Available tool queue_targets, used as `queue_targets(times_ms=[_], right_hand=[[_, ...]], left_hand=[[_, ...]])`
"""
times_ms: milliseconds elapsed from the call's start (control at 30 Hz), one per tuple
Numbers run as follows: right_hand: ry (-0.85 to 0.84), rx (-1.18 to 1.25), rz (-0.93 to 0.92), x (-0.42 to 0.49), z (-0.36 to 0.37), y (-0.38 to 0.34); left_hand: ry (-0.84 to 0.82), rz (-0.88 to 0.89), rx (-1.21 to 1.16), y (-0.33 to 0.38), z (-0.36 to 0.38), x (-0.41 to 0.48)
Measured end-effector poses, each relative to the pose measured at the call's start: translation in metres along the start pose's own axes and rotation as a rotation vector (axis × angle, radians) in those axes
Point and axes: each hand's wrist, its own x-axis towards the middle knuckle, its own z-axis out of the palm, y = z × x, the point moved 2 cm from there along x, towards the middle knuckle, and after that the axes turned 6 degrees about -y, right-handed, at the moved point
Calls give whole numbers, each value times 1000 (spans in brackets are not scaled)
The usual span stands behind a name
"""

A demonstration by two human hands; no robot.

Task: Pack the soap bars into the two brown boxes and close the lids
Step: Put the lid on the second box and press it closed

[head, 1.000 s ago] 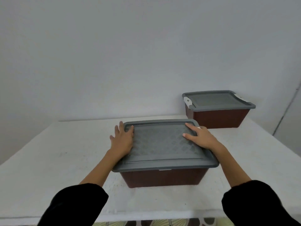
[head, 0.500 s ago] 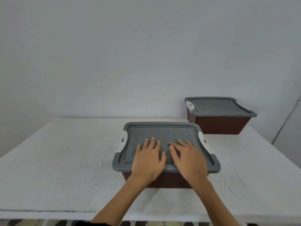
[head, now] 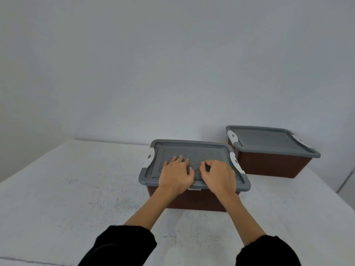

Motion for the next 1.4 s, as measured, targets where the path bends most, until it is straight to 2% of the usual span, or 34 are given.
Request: queue_targets(times_ms=[833, 1167, 1333, 1400], right_hand=[[40, -53, -15, 171, 60, 15], [87, -77, -30, 168, 61, 15], [37, -100, -58, 153, 72, 21], [22, -117, -64, 135, 77, 23]], left_hand=[[1, 45, -30, -39, -1, 176], [90, 33, -21, -41, 4, 178], [27, -61, 36, -41, 11, 168], [72, -71, 60, -39, 14, 155]])
